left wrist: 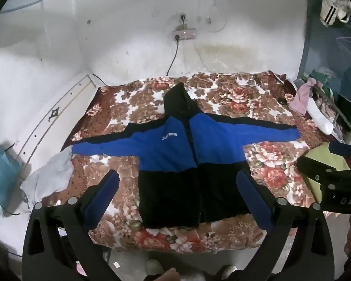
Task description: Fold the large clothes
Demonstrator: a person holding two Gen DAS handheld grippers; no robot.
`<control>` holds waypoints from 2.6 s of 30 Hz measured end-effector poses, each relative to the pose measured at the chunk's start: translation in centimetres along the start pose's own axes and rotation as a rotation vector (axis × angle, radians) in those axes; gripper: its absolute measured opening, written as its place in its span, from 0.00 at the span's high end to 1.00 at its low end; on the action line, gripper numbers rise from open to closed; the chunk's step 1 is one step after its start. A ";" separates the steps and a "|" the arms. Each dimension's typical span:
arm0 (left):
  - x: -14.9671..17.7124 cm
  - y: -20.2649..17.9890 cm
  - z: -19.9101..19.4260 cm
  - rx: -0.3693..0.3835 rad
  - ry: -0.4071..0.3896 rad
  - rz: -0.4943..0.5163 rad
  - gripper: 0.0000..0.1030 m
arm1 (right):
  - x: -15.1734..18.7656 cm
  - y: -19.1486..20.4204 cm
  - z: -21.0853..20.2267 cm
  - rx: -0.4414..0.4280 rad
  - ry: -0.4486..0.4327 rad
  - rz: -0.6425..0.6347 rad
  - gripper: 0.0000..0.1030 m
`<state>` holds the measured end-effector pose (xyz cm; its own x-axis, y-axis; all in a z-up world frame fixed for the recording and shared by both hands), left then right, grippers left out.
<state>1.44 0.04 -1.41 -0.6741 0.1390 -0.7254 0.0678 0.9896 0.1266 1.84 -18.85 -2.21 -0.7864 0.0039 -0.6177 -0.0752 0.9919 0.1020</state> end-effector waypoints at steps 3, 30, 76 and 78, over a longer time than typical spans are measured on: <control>0.2 -0.1 -0.2 0.005 0.016 -0.015 0.05 | -0.1 -0.2 0.0 -0.004 0.007 0.004 0.05; -0.1 0.9 0.3 0.034 0.068 -0.053 0.05 | 0.1 0.3 0.0 -0.017 -0.013 -0.005 0.05; -0.6 0.9 2.1 -0.008 0.069 -0.056 0.05 | 0.1 0.3 0.4 -0.025 -0.006 -0.008 0.05; -0.8 1.8 2.9 -0.001 0.089 -0.088 0.05 | 0.0 0.5 0.5 -0.035 0.002 -0.020 0.05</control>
<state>4.22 1.86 -2.50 -0.7403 0.0483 -0.6706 0.0051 0.9978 0.0662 2.13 -18.33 -2.59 -0.7859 -0.0161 -0.6182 -0.1124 0.9867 0.1171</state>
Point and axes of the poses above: each gripper's, at about its wrist camera, not at the fingertips, and z roughly the way its jaws point, y to its left, x to its underside, the point moved 2 cm from there along z, roughly the way its jaws point, and after that the axes turned 2 degrees about -x, right-handed, at the moved point
